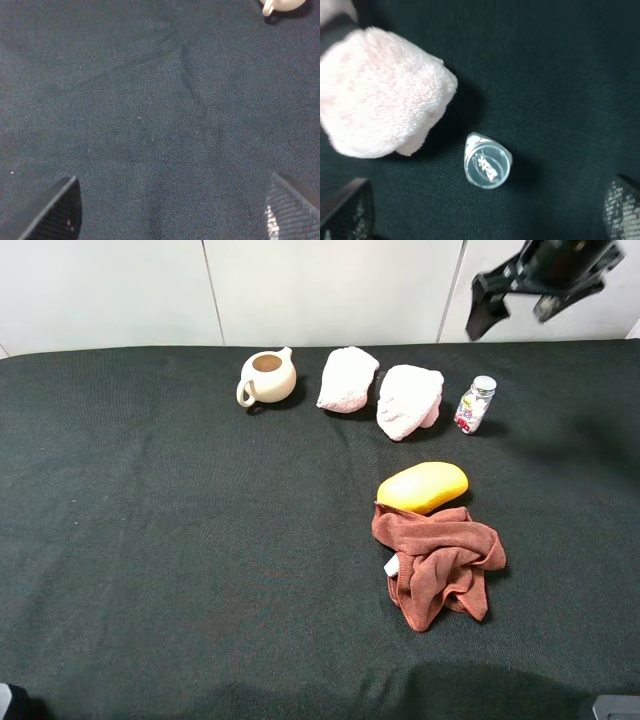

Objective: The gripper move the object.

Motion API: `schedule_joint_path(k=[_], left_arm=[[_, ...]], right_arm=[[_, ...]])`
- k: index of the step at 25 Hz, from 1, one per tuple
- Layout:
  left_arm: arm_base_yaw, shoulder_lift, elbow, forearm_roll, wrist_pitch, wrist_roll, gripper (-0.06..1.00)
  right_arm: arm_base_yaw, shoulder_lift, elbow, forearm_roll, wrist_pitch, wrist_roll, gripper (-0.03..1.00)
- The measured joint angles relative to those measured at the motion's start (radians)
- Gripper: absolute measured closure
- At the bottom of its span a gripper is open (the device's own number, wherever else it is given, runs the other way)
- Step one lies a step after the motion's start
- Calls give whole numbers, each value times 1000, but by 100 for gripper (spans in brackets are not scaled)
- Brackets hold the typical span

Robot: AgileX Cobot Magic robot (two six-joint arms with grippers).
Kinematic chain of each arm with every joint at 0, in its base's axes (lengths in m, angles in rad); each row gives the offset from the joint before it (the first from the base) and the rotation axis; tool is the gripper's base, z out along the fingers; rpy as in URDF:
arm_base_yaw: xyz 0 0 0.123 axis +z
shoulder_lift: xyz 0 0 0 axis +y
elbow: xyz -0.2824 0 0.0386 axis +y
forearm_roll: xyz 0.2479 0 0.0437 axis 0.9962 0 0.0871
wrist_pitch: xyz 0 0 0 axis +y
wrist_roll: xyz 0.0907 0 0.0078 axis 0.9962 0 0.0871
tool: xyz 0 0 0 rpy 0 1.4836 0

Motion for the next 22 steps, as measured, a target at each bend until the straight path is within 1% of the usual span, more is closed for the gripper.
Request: schedule_joint_path(k=[4, 9, 14, 20, 22], left_arm=[[0, 0, 0, 0, 0, 0, 21], [0, 0, 0, 0, 0, 0, 21], [0, 0, 0, 0, 0, 0, 21], [0, 0, 0, 0, 0, 0, 21], [0, 0, 0, 0, 0, 0, 21]], right_arm=[[0, -111, 0, 1, 53, 3, 27], [0, -244, 0, 1, 159, 34, 27], [0, -378, 0, -28, 256, 76, 27], [0, -588, 7, -54, 270, 122, 27], [0, -663, 20, -85, 270, 149, 27]])
